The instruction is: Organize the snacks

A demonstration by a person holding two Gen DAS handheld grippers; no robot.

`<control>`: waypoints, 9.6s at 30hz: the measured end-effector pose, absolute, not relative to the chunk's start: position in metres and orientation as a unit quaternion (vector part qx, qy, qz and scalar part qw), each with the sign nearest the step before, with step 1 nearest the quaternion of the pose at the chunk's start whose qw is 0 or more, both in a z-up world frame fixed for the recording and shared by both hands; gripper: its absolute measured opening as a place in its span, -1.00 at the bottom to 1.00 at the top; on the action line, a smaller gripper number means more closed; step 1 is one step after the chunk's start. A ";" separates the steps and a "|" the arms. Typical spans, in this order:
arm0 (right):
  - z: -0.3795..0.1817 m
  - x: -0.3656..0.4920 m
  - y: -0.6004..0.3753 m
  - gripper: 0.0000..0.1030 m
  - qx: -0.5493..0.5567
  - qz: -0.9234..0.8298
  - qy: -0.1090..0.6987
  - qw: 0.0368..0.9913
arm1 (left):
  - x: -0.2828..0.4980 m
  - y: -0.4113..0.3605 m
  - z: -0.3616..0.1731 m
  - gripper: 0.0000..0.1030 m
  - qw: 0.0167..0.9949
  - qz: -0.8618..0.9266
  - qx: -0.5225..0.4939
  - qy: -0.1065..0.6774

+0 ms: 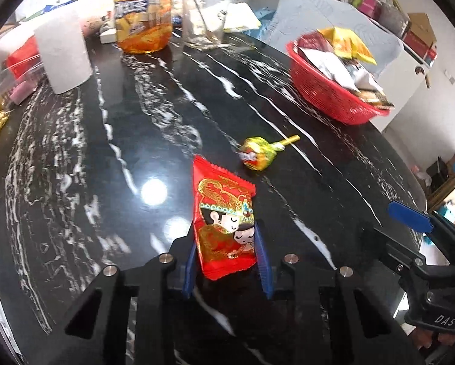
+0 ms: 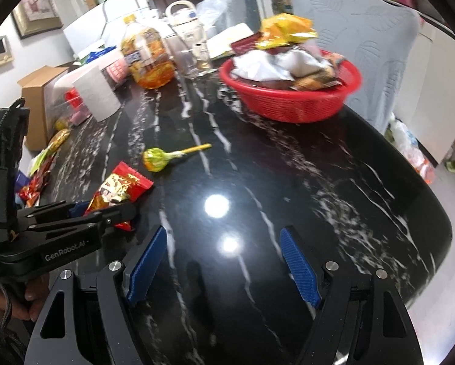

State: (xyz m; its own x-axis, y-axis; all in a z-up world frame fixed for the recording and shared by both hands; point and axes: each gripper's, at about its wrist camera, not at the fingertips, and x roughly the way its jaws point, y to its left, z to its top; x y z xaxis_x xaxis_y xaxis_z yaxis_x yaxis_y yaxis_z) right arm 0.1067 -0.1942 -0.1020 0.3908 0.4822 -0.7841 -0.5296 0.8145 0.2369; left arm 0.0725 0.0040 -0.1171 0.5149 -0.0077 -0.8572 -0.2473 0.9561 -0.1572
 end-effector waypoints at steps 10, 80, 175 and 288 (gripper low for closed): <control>-0.098 0.115 -0.145 0.49 -0.044 0.348 0.450 0.821 | 0.063 0.044 -0.121 -0.38 0.862 0.103 -0.150 0.472; -0.118 0.089 -0.179 -0.48 -0.029 0.352 0.491 0.796 | 0.072 -0.031 -0.121 0.00 0.865 0.011 -0.028 0.501; -0.061 0.261 -0.257 -0.09 -0.032 0.254 0.384 0.887 | 0.204 -0.072 -0.014 -0.37 0.926 -0.073 -0.074 0.362; 0.022 0.050 -0.251 0.12 0.012 0.154 0.330 0.931 | 0.053 -0.062 0.031 0.28 0.947 -0.087 -0.017 0.309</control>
State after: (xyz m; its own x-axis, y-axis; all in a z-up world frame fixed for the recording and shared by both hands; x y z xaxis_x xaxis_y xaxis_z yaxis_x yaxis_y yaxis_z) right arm 0.0503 -0.2512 0.0222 0.7343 0.2944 -0.6117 -0.2783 0.9524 0.1244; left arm 0.0527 -0.0618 0.0313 0.7936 -0.1757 -0.5825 0.1543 0.9842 -0.0867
